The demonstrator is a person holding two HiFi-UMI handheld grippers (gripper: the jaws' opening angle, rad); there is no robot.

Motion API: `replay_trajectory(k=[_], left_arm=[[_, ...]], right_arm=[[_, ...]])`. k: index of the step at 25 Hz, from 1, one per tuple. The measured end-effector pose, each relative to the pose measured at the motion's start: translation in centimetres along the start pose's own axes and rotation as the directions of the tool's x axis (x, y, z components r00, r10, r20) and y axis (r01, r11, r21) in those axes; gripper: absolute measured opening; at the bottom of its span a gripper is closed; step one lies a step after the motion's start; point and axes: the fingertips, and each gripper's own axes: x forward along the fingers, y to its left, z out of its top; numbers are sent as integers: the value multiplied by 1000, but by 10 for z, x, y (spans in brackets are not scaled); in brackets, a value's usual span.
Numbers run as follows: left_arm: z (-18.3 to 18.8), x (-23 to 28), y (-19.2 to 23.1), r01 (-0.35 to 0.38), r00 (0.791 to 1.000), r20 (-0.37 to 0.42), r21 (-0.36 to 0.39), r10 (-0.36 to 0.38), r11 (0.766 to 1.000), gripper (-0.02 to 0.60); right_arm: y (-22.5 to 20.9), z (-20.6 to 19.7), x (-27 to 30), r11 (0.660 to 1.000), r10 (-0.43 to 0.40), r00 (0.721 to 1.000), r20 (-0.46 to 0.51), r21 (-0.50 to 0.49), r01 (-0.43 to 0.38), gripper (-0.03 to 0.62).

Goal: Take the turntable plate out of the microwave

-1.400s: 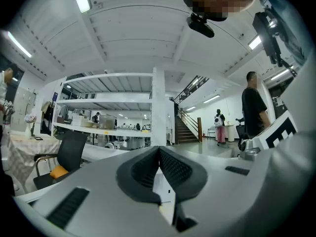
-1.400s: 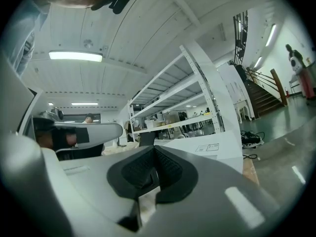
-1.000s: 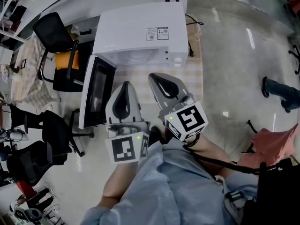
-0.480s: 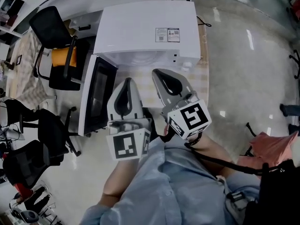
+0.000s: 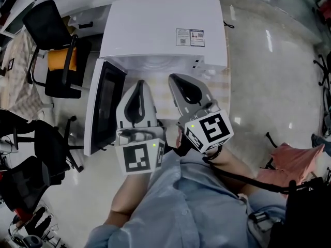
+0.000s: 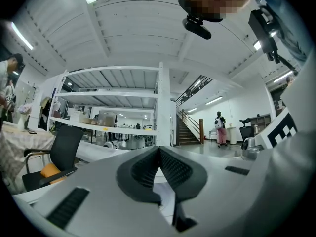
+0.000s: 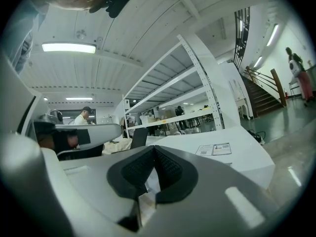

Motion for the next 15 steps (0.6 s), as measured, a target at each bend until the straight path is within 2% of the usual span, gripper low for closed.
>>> replay_trajectory(k=[7,15], left_arm=[[-17,19,9,21,1000,2,-2,-21,1000,8],[-53,29,21,33,999,-5,-8,-33,999,8]], right_arm=[[-15,-16,13,999,-35,999,-6,5,35,2],[-22,-54,26,998,-52,998,-17,20,53,2]])
